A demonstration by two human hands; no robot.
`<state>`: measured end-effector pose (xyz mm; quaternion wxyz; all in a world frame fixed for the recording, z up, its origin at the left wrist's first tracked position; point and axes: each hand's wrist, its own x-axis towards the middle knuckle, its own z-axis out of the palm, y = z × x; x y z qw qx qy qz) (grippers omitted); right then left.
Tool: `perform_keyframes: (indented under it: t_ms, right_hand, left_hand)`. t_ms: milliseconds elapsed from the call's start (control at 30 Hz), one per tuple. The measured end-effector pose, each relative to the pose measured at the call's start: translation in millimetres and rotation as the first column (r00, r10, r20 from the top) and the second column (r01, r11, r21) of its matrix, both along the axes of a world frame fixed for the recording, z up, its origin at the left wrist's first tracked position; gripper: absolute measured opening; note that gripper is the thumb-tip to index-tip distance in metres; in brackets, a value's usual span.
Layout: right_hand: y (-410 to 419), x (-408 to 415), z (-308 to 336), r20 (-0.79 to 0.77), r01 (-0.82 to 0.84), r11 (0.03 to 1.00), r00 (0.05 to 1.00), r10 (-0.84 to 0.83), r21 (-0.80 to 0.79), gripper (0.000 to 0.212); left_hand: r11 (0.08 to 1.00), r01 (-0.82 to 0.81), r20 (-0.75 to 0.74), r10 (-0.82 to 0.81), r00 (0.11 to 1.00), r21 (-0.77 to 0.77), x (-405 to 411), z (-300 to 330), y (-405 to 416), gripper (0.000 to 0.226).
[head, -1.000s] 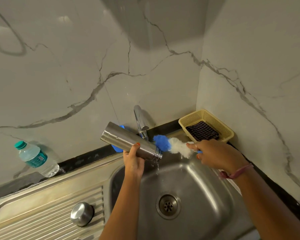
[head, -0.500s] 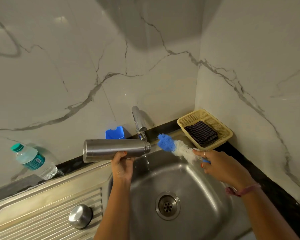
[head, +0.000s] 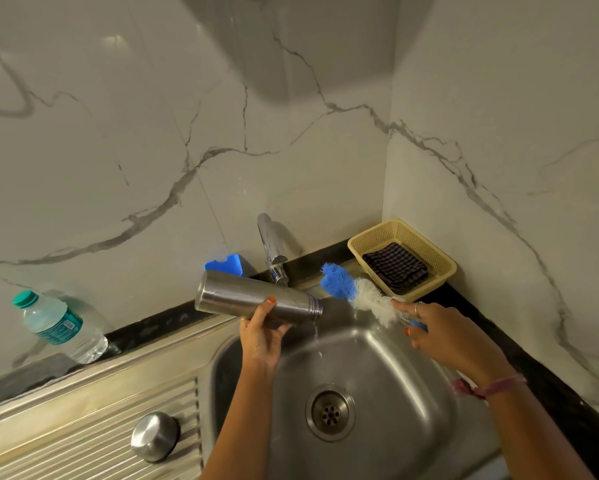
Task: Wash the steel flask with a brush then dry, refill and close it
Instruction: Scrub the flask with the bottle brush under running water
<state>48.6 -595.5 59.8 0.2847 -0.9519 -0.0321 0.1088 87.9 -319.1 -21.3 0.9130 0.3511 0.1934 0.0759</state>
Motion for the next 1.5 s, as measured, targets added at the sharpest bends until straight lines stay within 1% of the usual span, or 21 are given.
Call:
perform_keyframes:
  t_ms: [133,267,400,533,600,667,800,1067,1200,1300,1367,1500]
  right_hand:
    - [-5.5,-3.1,-3.4,0.005,0.041,0.999,0.999,-0.041,0.034,0.049]
    - [-9.2,-3.9,-6.2,0.017,0.06,0.997,0.998,-0.061,0.046,0.05]
    - [-10.5,-6.4,-5.7,0.021,0.076,0.995,0.997,-0.077,0.063,0.048]
    - [-12.0,-8.0,-3.8,0.025,0.087,0.995,0.996,-0.089,0.056,0.048]
    - [-12.6,-8.6,-4.2,0.027,0.089,0.995,0.996,-0.09,0.041,0.049]
    - [-13.1,-8.6,-5.8,0.022,0.09,0.995,0.996,-0.09,0.036,0.049]
    - [-13.1,-8.1,-9.4,0.035,0.088,0.995,0.995,-0.09,0.055,0.049]
    - [-13.6,-6.0,-18.1,0.024,0.098,0.993,0.995,-0.099,0.066,0.049]
    - [-13.6,-6.1,-20.8,0.027,0.1,0.993,0.994,-0.102,0.066,0.048]
    - [-13.3,-6.2,-21.8,0.029,0.096,0.992,0.995,-0.098,0.079,0.048]
    - [-13.7,-6.2,-22.7,0.027,0.095,0.992,0.995,-0.097,0.079,0.048]
    - [-14.0,-7.3,-24.3,0.024,0.093,0.993,0.995,-0.094,0.07,0.049]
  left_hand:
    - [1.0,0.028,-0.048,-0.028,0.998,0.009,2.2,0.5,-10.1,0.063]
    - [0.997,0.073,-0.051,-0.072,0.996,0.02,8.6,-2.4,-15.5,0.07]
    - [0.994,0.108,-0.042,-0.107,0.993,0.016,14.5,-3.4,-18.3,0.053]
    - [0.992,0.123,-0.054,-0.123,0.991,-0.003,18.0,-1.5,-21.4,0.045]
    - [0.991,0.135,-0.067,-0.135,0.989,0.0,19.5,0.3,-23.4,0.044]
    - [0.988,0.154,-0.084,-0.152,0.985,0.011,21.5,0.7,-24.8,0.047]
    - [0.978,0.2,-0.129,-0.19,0.973,0.061,24.2,1.1,-25.1,0.061]
    - [0.93,0.316,-0.238,-0.269,0.933,0.189,21.3,-2.3,-26.2,0.066]
    - [0.896,0.361,-0.287,-0.285,0.915,0.261,15.5,-8.2,-27.5,0.074]
    - [0.878,0.375,-0.317,-0.279,0.906,0.298,8.2,-12.5,-28.3,0.059]
    - [0.856,0.395,-0.334,-0.285,0.899,0.334,3.6,-17.0,-27.7,0.057]
    - [0.822,0.42,-0.364,-0.283,0.887,0.384,-2.8,-25.3,-25.6,0.072]
